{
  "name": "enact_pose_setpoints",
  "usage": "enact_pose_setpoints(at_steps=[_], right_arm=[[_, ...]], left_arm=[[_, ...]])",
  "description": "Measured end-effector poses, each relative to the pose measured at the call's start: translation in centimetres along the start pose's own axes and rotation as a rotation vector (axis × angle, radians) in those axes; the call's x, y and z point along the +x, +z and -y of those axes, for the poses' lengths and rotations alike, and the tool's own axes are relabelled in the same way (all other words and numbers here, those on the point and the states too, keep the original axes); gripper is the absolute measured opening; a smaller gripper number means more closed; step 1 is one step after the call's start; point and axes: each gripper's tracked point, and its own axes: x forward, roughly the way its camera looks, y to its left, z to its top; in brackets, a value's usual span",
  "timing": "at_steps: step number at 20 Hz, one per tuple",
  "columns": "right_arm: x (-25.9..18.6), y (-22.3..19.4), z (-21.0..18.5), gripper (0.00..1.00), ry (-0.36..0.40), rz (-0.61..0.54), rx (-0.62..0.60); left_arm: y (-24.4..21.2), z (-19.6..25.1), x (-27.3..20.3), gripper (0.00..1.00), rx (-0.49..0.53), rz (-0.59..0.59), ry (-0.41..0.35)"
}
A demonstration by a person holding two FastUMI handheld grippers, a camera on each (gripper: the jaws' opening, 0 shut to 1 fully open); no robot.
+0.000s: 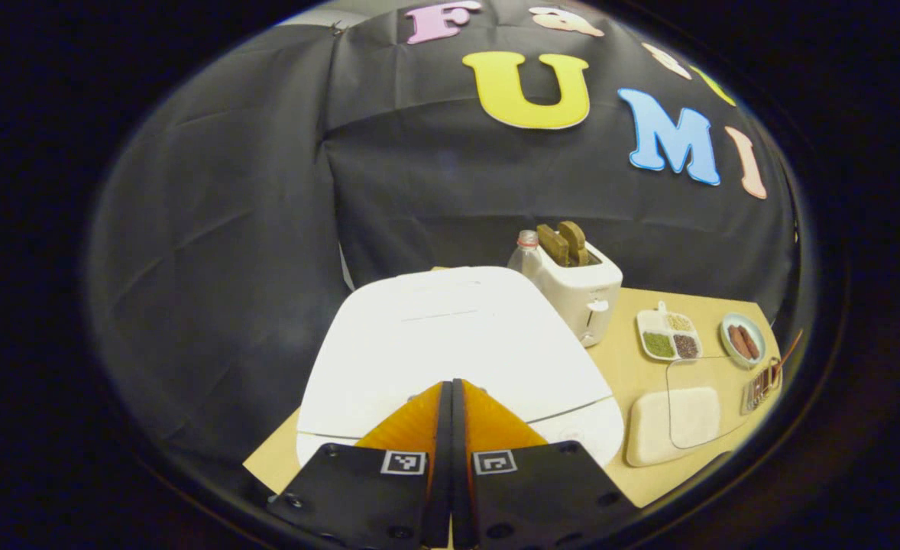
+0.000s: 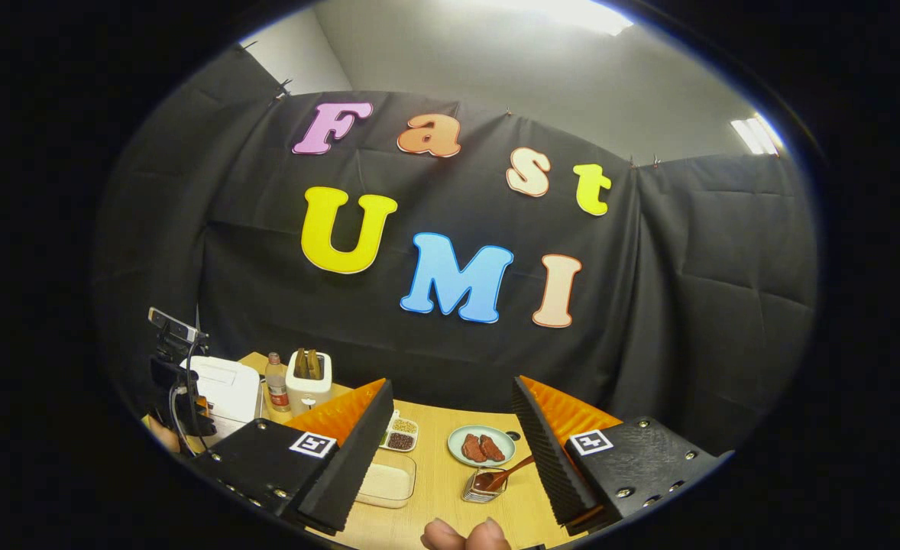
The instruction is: Close the left gripper, press the button to open the rice cooker; take a wooden spoon from the chopstick holder with the right hand, scoop a spoonful of rice and pour it into the rice cooker, then put the wooden spoon back into the chopstick holder.
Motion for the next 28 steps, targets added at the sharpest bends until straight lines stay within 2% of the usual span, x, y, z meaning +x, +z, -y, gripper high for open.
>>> enact_pose_setpoints(at_steps=[2,4,7,9,16,22,28], right_arm=[[0.1,-0.1,-0.4,0.95,0.008,0.0,0.007],[-0.2,-0.1,-0.4,0.95,0.013,0.001,0.006],[-0.5,-0.6,-0.2,0.95,0.015,-0.003,0.014],[-0.7,-0.6,0.1,0.95,0.013,-0.001,0.026],[-1.8,-1.3,1.6,0.95,-0.006,-0.006,0.044],[-2.1,-2.4,3.2,0.95,-0.022,-0.015,0.069],[-0.3,-5.2,7.6,0.95,-0.049,-0.048,0.124]], left_arm=[[1.5,-0.1,-1.1,0.09,-0.027,0.048,0.001],[5.2,-0.7,-2.6,0.09,-0.064,0.173,0.012],[9.6,-2.2,-5.2,0.09,-0.017,0.304,0.049],[11.8,-2.2,-6.4,0.08,-0.024,0.367,0.05],[11.3,-1.9,-8.0,0.09,-0.057,0.363,0.019],[8.8,-1.3,-10.3,0.09,-0.073,0.331,-0.025],[8.2,-1.1,-14.7,0.09,-0.093,0.34,-0.034]])
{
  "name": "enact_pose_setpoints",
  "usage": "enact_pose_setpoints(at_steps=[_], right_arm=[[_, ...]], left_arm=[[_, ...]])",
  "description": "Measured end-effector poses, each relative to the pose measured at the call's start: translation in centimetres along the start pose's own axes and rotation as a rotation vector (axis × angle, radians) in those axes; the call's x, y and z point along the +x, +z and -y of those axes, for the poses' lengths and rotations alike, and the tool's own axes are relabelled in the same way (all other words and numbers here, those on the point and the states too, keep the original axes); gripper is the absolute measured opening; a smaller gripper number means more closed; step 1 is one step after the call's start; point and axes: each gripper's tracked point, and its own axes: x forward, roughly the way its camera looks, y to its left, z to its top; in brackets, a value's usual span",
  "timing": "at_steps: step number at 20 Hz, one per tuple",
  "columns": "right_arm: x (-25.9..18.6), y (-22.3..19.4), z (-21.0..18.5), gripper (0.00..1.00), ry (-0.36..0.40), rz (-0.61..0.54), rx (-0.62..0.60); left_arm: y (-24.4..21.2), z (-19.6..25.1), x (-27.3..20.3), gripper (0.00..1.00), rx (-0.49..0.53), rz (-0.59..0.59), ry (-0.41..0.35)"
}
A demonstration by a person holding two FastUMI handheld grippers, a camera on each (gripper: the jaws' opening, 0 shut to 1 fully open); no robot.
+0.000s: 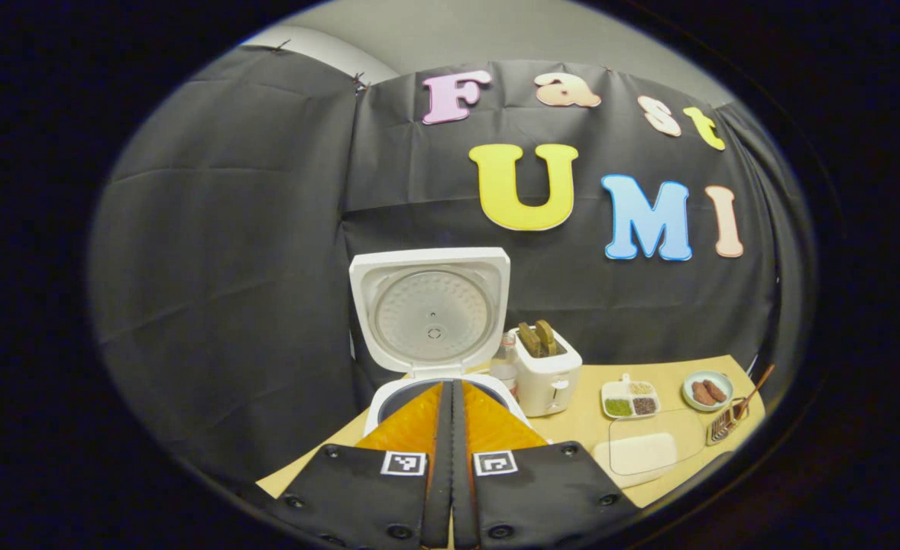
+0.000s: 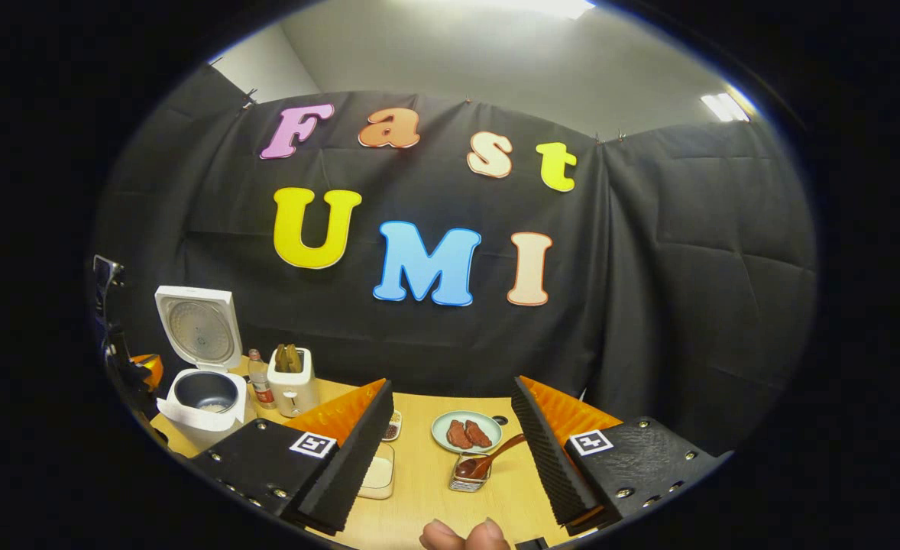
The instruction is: Close the left gripper, press the button to open the rice cooker; take a wooden spoon from the chopstick holder with the right hand, scoop a spoonful of rice and pour it into the rice cooker, then put the wooden spoon back into the chopstick holder.
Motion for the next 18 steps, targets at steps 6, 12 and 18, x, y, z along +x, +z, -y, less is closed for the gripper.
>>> enact_pose_setpoints(at_steps=[6,12,18], right_arm=[[5.0,-4.7,3.9,0.95,0.046,-0.082,0.155],[10.6,-12.0,7.1,0.95,0.091,-0.202,0.315],[16.7,-19.8,10.1,0.98,0.099,-0.298,0.358]], left_arm=[[1.0,1.0,-5.6,0.1,-0.037,-0.003,0.063],[0.8,5.9,-12.8,0.19,-0.087,-0.023,0.056],[1.3,9.8,-19.3,0.43,0.007,-0.034,0.104]])
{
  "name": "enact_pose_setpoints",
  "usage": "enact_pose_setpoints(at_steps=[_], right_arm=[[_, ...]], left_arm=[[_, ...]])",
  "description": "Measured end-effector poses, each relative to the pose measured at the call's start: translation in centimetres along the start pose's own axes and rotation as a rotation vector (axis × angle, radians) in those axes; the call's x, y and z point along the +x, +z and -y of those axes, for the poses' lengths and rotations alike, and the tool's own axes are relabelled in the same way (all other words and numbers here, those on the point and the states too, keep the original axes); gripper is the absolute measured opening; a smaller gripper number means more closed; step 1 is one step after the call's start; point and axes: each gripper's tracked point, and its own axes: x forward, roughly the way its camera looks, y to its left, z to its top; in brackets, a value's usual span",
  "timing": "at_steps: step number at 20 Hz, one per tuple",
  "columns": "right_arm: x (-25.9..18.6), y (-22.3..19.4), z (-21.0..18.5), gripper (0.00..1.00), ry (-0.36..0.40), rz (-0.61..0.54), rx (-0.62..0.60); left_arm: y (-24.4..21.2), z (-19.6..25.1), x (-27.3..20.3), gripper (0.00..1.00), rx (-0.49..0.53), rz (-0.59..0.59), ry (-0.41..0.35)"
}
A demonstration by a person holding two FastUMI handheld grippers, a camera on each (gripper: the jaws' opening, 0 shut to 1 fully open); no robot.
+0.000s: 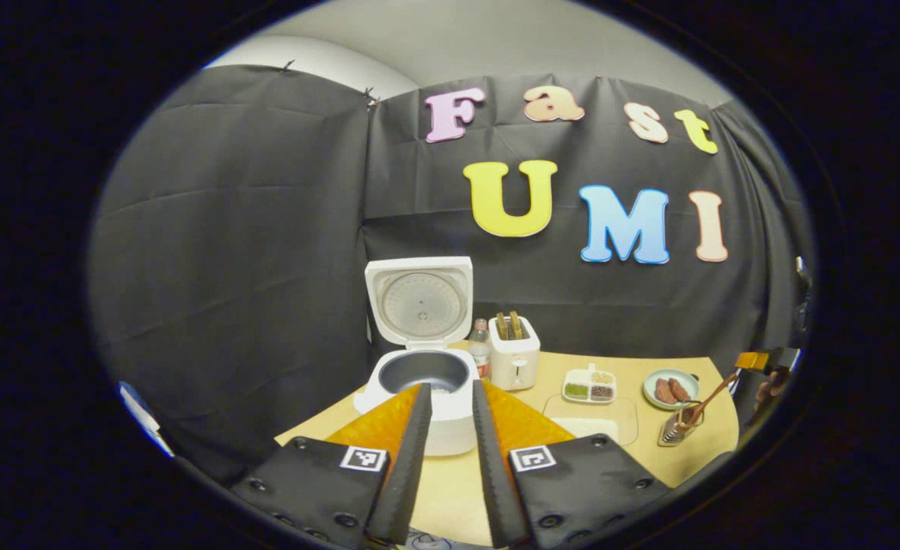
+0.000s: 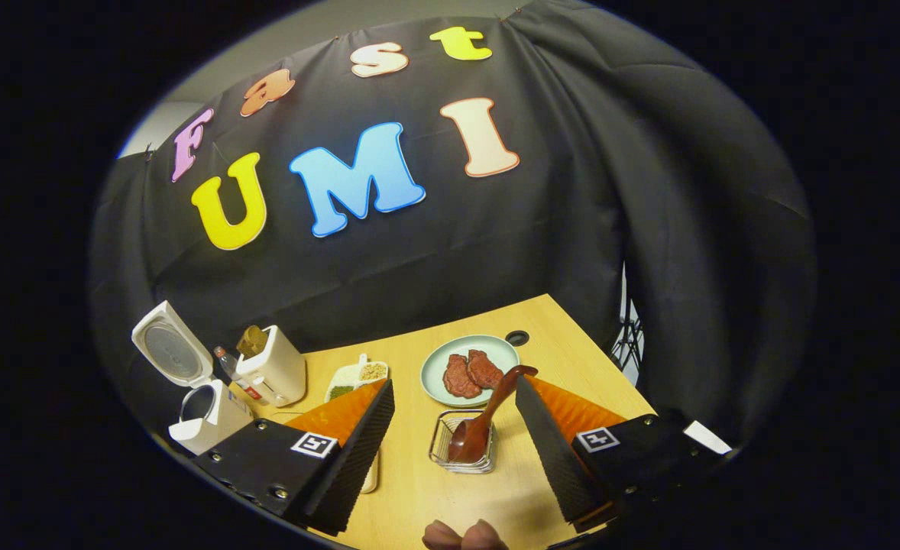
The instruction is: Close the left gripper, press the button to open the rice cooker; take a wooden spoon from the chopstick holder with the right hand, scoop a spoonful of rice and pour it into the rice cooker, then put the wooden spoon back into the chopstick holder.
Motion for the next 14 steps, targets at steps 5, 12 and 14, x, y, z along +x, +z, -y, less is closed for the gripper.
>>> enact_pose_setpoints(at_steps=[5,12,14], right_arm=[[5.4,-3.0,3.9,0.98,-0.048,-0.057,0.057],[11.8,-5.8,3.1,0.97,-0.002,-0.127,0.109],[12.9,-7.1,2.9,0.91,0.013,-0.167,0.135]], left_arm=[[-1.0,3.3,-2.1,0.61,0.035,-0.062,-0.008],[-1.4,4.8,-5.2,0.85,0.124,-0.077,-0.025],[-2.0,5.1,-6.1,1.0,0.119,-0.088,-0.029]])
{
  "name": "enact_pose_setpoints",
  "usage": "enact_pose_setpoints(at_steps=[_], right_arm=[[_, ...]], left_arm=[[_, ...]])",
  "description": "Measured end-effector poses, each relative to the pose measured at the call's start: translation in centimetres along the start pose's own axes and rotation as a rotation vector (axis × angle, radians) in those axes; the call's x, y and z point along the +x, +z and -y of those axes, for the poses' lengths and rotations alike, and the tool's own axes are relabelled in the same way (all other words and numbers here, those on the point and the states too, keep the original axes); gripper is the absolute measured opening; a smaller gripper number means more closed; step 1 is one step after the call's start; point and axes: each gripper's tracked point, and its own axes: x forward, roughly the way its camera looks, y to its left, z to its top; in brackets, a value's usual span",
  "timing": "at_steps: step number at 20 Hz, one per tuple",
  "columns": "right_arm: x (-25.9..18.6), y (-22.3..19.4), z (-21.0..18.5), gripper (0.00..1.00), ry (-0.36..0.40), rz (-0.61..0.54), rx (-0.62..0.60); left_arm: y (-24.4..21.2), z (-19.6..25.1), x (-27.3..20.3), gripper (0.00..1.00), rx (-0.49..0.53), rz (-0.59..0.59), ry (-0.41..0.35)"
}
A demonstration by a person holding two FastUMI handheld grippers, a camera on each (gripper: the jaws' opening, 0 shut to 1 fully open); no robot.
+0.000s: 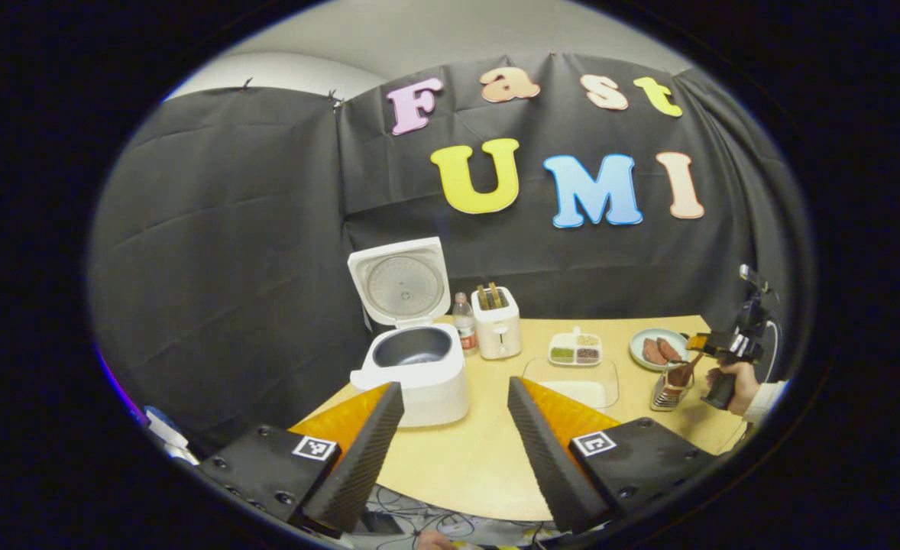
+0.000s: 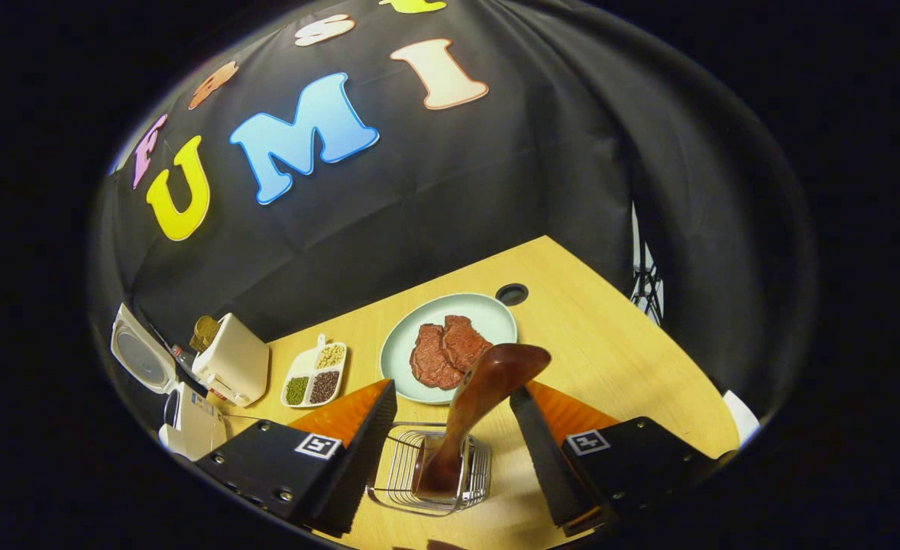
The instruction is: Close the left gripper, press the button to open the rice cooker; take a wooden spoon from the chopstick holder with the right hand, scoop a spoonful of rice and pour it into the rice cooker, then put the wooden spoon back into the chopstick holder.
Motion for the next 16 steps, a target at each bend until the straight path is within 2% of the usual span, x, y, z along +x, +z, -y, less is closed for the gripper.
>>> enact_pose_setpoints(at_steps=[2,3,4,5,6,7,8,12,13,14,15,16], right_arm=[[0.4,-0.2,-0.8,0.83,0.034,-0.006,0.023],[0.8,-0.3,-0.8,0.74,0.035,-0.003,0.022],[0.6,-0.3,-0.1,0.67,-0.005,0.005,0.013],[1.3,-0.4,0.7,0.45,-0.034,0.002,0.01],[1.6,-0.8,0.5,0.24,-0.023,-0.017,0.03],[1.9,-1.1,-0.5,0.23,0.013,-0.046,0.062],[0.4,-0.6,-0.7,0.19,0.014,-0.049,0.074],[-0.2,-0.6,-1.2,0.11,0.035,-0.065,0.091],[-0.8,-0.2,-1.3,0.11,0.043,-0.056,0.093],[-1.2,0.2,-1.4,0.11,0.046,-0.047,0.094],[-2.0,0.7,-1.5,0.11,0.051,-0.038,0.097],[-3.0,1.3,-1.7,0.11,0.051,-0.027,0.095]], left_arm=[[-0.6,0.0,-0.3,1.0,0.01,-0.01,0.001],[-0.8,0.0,-0.5,0.94,0.013,-0.014,-0.002],[-1.0,0.1,-0.5,0.97,0.014,-0.019,-0.002],[-1.3,-0.1,-0.6,1.0,0.013,-0.024,0.001],[-1.5,-0.3,-0.6,1.0,0.006,-0.025,0.003],[-1.7,-0.5,-0.7,0.98,-0.004,-0.029,0.006],[-1.9,-0.7,-0.8,1.0,-0.011,-0.033,0.008],[-2.1,-2.2,-1.1,0.98,-0.038,-0.024,0.024],[-2.1,-2.5,-1.2,1.0,-0.049,-0.018,0.022],[-2.1,-2.7,-1.0,0.94,-0.059,-0.012,0.017],[-2.1,-2.9,-1.0,1.0,-0.067,-0.008,0.011],[-2.0,-3.1,-0.9,0.98,-0.07,-0.002,0.001]])
